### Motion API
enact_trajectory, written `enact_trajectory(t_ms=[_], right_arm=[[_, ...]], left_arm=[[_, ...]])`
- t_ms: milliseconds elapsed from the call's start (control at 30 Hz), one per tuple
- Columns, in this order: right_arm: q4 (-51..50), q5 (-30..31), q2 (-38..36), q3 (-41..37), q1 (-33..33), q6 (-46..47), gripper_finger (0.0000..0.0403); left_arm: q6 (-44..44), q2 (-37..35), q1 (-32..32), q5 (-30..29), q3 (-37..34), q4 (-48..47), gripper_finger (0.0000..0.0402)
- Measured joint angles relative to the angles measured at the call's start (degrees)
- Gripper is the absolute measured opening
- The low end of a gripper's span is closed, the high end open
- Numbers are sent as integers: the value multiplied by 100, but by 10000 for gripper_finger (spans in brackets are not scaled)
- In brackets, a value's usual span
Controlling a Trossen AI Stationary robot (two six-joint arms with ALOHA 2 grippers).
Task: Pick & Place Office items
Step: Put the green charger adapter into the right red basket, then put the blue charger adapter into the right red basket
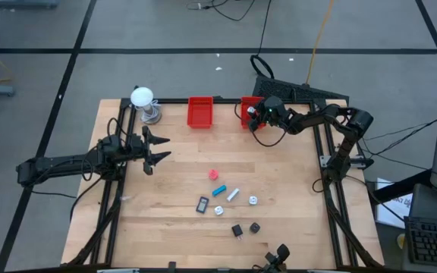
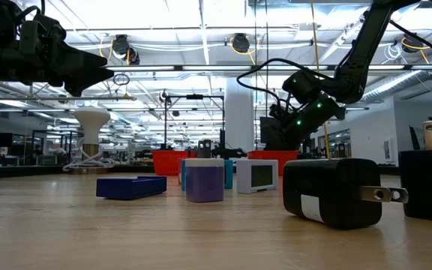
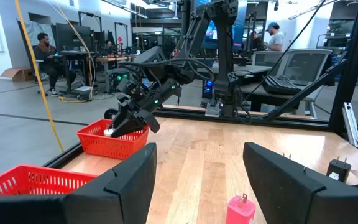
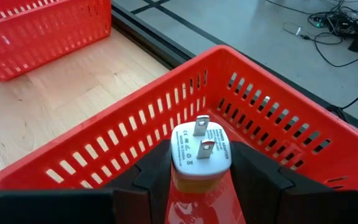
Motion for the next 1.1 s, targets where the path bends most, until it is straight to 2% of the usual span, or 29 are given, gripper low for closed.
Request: enact_trajectory(t_ms=[133, 467, 667, 933, 1100], right_arm=[[10, 0, 0, 0, 0, -28, 140], [126, 0, 4, -4, 1, -95, 177], [265, 10, 4, -7, 1, -523, 177], [566, -1, -552, -9, 77, -626, 177], [271, -867, -1381, -7, 652, -1004, 173]], left_arm=[[0, -1, 2, 0, -1, 0, 244], [0, -1, 2, 0, -2, 0, 244], [0, -1, 1, 0, -2, 0, 244], [0, -1, 0, 0, 0, 0, 244], [0, 0, 0, 0, -1, 0, 244]])
